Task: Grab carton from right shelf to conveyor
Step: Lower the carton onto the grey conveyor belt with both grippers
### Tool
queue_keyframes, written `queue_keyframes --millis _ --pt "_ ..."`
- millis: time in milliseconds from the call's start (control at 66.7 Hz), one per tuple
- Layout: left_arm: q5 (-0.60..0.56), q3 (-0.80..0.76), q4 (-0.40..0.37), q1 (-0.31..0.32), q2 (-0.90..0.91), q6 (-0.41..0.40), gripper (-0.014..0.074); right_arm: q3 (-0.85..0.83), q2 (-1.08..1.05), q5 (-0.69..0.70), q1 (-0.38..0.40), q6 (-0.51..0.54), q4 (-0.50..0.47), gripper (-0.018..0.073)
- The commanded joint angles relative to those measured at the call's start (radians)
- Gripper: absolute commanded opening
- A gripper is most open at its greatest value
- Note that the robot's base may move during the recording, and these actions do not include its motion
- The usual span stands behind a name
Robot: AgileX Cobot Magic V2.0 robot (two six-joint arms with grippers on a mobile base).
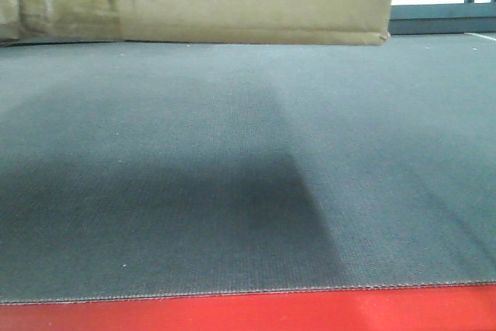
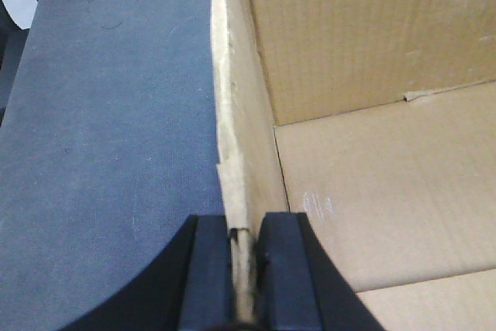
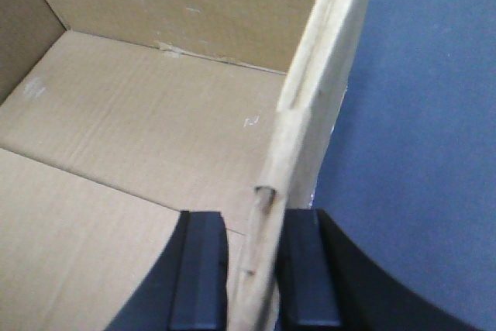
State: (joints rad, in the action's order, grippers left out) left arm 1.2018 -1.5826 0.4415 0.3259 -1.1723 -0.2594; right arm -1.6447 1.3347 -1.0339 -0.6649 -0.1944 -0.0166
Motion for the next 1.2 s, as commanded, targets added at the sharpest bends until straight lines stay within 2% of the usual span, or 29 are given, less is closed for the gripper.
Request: queue_keyframes --millis 0,165,270,435,540,735,840,1035,1125,1185 --pt "-0.014 -0.003 0.151 -0.012 0.009 0.012 -0.0016 -0.007 -0.027 0.029 0.002 0.039 0.029 -0.007" --pt "-0.033 -0.003 0.097 -0.012 0.009 0.012 -0.0016 -0.007 -0.027 0.03 0.002 0.039 0.025 -0.007" --pt "-0.093 -0.003 -0.045 -0.012 0.005 0.012 -0.0016 -0.01 -0.029 0.002 0.007 0.039 0.037 -0.007" --pt "-0.249 0.022 -0.235 -0.012 -0.035 0.012 -0.0016 -0.01 -0.019 -0.005 0.104 0.039 0.039 -0.007" --pt "-0.333 0.057 -0.287 -0.012 -0.08 0.012 -0.0016 -0.01 0.014 -0.003 0.19 0.039 0.039 -0.007" --pt "-0.423 0.097 -0.278 -0.012 -0.198 0.012 -0.0016 -0.01 0.119 0.043 0.278 0.039 0.039 -0.007" --pt "-0.475 0.097 -0.247 -0.012 -0.263 0.012 -0.0016 -0.01 0.187 0.081 0.286 0.039 0.041 -0.007" --pt "-0.538 0.097 -0.245 -0.012 -0.35 0.012 -0.0016 -0.01 0.284 0.128 0.286 0.039 0.043 -0.0062" --pt "-0.54 0.097 -0.243 -0.012 -0.375 0.012 -0.0012 -0.01 0.316 0.13 0.286 0.039 0.051 0.0015" --pt "-0.54 0.097 -0.239 -0.012 -0.383 0.012 0.0033 -0.01 0.329 0.131 0.286 0.039 0.051 0.014"
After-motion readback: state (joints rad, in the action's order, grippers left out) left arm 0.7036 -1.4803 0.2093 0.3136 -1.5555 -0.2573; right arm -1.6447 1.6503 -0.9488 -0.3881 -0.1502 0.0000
